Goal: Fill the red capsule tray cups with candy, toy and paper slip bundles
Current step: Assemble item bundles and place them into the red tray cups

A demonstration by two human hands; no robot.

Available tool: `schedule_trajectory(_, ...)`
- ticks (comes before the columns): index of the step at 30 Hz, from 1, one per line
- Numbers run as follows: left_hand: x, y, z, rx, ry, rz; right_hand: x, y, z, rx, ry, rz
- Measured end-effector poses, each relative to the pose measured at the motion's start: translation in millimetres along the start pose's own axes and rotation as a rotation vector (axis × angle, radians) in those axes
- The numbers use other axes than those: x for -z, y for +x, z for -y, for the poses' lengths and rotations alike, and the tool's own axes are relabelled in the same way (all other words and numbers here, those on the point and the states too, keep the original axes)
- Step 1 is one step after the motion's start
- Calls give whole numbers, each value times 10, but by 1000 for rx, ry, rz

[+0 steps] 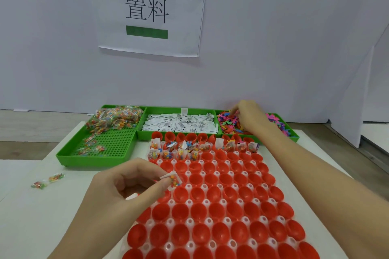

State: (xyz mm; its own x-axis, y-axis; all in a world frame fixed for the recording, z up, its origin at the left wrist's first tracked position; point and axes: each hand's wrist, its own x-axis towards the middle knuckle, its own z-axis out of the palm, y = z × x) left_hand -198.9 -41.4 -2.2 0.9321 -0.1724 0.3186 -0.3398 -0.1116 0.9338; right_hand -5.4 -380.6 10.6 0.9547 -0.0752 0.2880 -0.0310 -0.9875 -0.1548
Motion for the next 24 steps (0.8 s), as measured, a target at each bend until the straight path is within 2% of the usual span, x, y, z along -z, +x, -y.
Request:
schedule_trajectory(3,20,4,2,0,-1,1,-26,18,-55,32,-97,43)
schedule_trajectory(6,26,0,-7,-1,-9,6,-53,-23,-96,53,-69,73)
schedule_trajectory(17,36,-13,-12,5,-8,9,-84,-194,-109,147,-61,-57)
schedule_trajectory(24,19,-11,-15,39,-19,10,78,-353,-114,-11,193,-133)
